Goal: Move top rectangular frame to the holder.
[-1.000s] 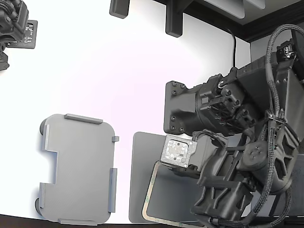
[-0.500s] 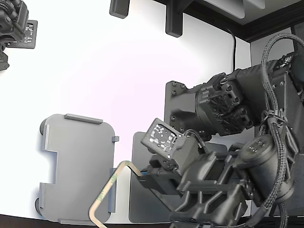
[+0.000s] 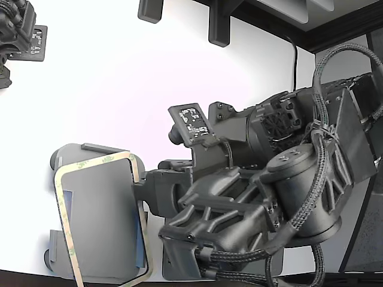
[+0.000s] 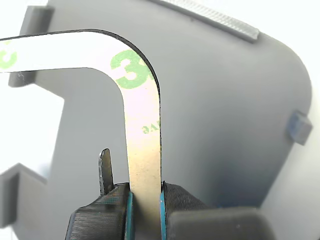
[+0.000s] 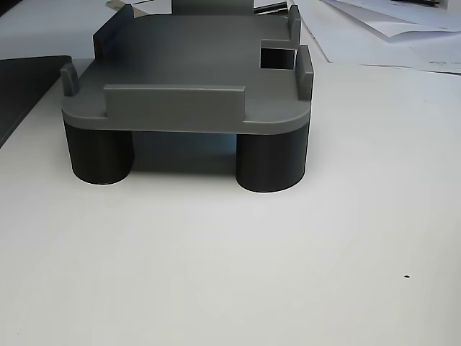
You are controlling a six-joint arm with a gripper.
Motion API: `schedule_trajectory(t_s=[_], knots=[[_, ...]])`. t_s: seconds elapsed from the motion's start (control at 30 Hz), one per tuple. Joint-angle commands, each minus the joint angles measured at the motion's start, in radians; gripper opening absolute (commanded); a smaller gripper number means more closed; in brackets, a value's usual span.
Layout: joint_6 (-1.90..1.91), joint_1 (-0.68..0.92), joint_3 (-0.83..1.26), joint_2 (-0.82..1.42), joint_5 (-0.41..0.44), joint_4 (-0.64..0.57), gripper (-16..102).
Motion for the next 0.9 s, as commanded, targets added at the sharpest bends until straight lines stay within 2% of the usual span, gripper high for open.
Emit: schedule_trajectory(t_s=[0.0, 0.1, 0.33, 0.87], knots=[[0.080, -0.015, -0.081, -0.006, 0.011, 0.011, -10], [0.158, -0.009, -0.115, -0.031, 0.011, 0.011, -10], [0.304, 0.009, -0.110, -0.040, -0.049, 0.011, -10], [0.333, 0.003, 0.044, 0.040, -0.147, 0.012, -10]])
